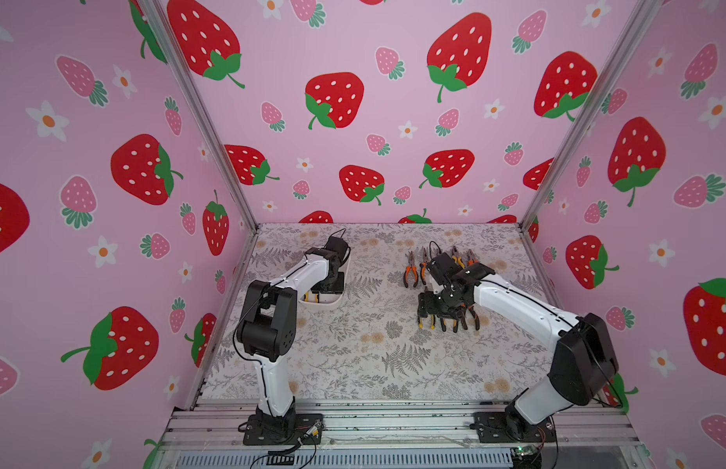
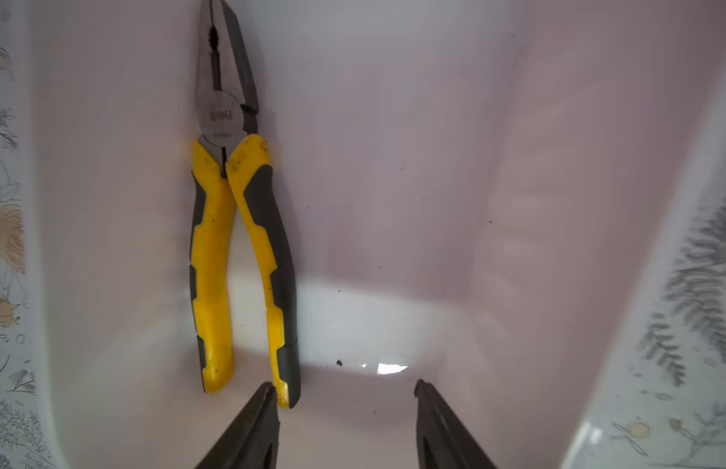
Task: Take the pliers out of the storage box
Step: Adjust the pliers at the center of the board, then pick up the pliers from the storage box.
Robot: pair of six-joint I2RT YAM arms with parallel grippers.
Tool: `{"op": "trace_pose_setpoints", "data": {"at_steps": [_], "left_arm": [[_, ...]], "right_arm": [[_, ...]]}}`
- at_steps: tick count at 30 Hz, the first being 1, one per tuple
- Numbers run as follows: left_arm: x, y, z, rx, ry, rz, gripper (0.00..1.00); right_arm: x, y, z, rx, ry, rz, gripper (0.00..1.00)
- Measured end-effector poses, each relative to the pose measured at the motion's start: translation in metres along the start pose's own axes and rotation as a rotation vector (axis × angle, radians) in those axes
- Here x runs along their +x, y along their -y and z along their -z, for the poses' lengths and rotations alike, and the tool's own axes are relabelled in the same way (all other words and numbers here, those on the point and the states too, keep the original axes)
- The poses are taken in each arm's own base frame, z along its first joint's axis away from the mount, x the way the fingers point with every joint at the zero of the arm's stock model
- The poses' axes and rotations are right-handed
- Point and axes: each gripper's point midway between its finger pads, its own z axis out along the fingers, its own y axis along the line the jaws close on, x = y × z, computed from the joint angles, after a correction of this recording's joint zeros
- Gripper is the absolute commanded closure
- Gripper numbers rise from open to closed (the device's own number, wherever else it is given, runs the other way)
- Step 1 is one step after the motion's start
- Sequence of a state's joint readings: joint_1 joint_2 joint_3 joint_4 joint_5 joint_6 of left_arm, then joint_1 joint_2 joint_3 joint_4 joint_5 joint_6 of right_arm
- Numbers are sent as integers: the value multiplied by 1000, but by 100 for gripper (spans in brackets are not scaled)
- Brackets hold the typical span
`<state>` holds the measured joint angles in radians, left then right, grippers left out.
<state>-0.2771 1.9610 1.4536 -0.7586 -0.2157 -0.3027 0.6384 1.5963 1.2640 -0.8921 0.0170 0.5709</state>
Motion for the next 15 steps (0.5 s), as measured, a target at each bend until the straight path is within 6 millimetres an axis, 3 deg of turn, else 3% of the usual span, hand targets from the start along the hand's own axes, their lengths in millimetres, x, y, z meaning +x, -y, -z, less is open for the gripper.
{"op": "trace_pose_setpoints", "data": {"at_steps": [15], "left_arm": [[1, -25, -31, -47, -70, 67, 47]], "right_arm": [[11, 0, -22, -25, -67, 7, 24]]}}
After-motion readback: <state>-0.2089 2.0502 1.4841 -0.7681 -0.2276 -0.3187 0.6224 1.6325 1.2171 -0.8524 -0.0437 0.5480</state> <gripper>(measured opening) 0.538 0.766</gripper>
